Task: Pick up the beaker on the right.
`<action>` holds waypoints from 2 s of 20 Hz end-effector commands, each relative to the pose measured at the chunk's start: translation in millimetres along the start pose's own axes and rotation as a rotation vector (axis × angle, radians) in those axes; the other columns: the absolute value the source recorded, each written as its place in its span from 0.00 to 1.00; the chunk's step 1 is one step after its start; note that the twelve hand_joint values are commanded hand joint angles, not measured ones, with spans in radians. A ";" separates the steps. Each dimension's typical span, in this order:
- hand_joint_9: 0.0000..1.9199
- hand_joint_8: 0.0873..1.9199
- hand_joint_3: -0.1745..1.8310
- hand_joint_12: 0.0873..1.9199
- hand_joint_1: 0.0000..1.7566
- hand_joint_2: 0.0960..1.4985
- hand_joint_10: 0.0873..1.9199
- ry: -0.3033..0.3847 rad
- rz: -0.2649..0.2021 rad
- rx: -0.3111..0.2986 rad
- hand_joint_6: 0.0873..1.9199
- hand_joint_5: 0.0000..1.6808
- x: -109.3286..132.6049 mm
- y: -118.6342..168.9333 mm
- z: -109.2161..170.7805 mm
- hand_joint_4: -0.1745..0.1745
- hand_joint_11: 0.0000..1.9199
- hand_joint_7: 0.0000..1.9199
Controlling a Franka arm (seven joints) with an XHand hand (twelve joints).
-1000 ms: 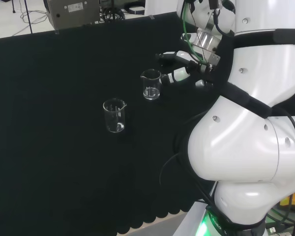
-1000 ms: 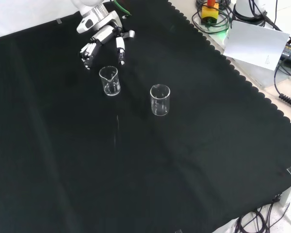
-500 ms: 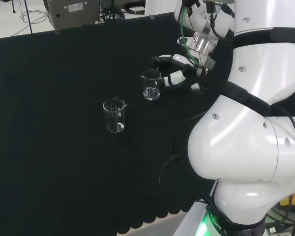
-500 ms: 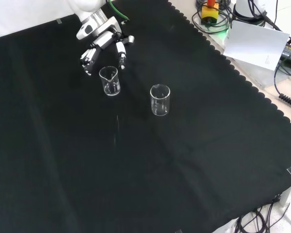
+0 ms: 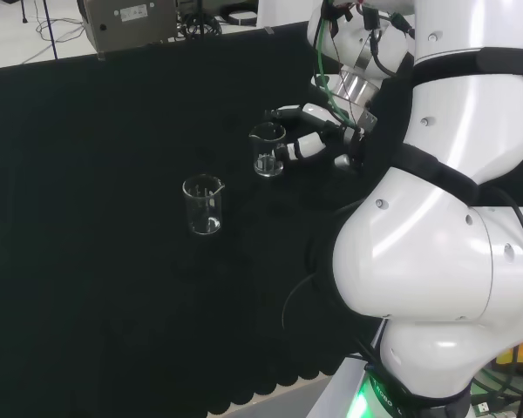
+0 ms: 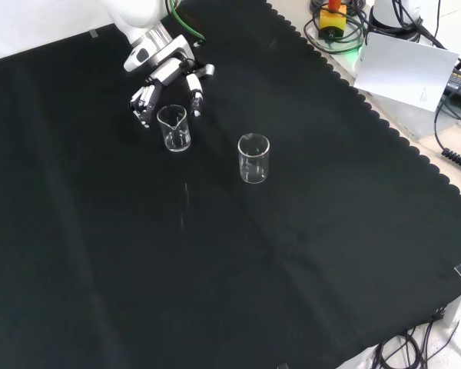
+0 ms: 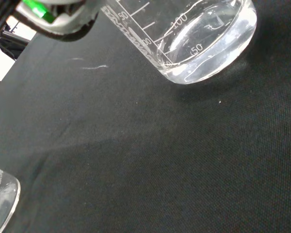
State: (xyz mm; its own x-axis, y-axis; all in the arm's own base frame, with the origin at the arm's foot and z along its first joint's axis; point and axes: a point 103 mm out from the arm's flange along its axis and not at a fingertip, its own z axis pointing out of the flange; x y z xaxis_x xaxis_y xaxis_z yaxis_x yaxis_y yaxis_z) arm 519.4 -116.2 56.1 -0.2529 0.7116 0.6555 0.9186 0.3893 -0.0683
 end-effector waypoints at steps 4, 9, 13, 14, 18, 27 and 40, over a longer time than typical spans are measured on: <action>0.24 0.36 0.33 0.72 0.48 0.33 0.32 0.013 -0.018 -0.025 0.00 0.28 2.5 5.9 6.2 0.28 0.04 0.17; 0.24 0.36 0.33 0.72 0.48 0.33 0.32 0.034 -0.020 -0.031 0.00 0.28 2.6 9.0 10.9 0.28 0.04 0.17; 0.25 0.37 0.33 0.72 0.49 0.33 0.32 0.044 -0.022 -0.039 0.00 0.30 2.3 9.5 11.0 0.28 0.04 0.18; 0.25 0.37 0.33 0.72 0.49 0.33 0.32 0.046 -0.020 -0.042 0.00 0.31 2.3 9.9 11.2 0.28 0.04 0.18; 0.26 0.36 0.34 0.72 0.50 0.32 0.31 0.052 -0.017 -0.052 0.00 0.33 4.0 13.3 13.4 0.28 0.05 0.20; 0.30 0.36 0.35 0.71 0.52 0.32 0.30 0.099 -0.022 -0.054 0.02 0.36 3.7 16.7 20.4 0.28 0.06 0.23; 0.32 0.36 0.38 0.71 0.54 0.30 0.29 0.121 -0.050 -0.061 0.25 0.26 5.4 19.8 20.4 0.29 0.07 0.25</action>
State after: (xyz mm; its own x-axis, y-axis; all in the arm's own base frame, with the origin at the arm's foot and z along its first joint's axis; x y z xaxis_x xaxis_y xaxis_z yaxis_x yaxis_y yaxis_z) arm 530.2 -92.2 42.9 -0.2640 0.6167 0.7416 0.9232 0.3843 0.0090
